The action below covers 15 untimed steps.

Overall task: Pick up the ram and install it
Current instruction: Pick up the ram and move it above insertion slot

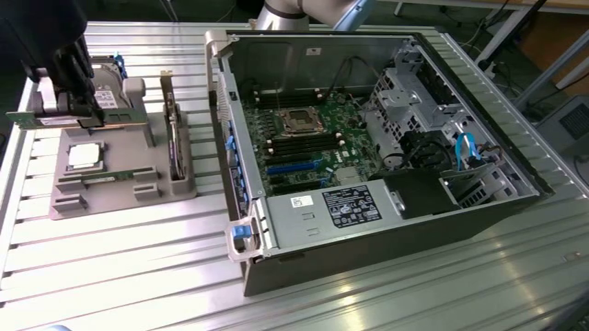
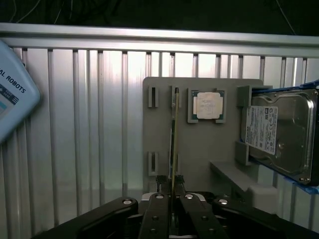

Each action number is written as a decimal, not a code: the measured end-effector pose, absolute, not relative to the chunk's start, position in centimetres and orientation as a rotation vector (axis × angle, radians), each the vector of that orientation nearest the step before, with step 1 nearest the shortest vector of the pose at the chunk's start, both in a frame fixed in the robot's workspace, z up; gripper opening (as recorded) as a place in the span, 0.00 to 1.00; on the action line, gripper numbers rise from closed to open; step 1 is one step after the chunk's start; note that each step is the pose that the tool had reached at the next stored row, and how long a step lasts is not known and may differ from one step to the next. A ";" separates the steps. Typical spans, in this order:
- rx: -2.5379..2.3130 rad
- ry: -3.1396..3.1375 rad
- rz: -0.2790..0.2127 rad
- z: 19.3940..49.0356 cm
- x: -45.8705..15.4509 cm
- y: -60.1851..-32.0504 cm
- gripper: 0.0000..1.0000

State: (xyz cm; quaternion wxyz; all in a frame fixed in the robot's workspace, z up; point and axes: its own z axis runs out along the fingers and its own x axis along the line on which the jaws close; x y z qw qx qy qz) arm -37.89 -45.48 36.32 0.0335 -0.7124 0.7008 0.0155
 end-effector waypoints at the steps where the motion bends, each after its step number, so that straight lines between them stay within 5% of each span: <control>1: -2.193 2.158 0.052 36.4 -37.4 -45.5 0.14; 8: -2.227 2.183 0.121 38.0 -33.9 -45.5 0.14; 11: -2.196 2.135 0.029 38.0 -33.9 -45.5 0.14; 15: -2.197 2.118 0.012 38.1 -32.7 -45.5 0.14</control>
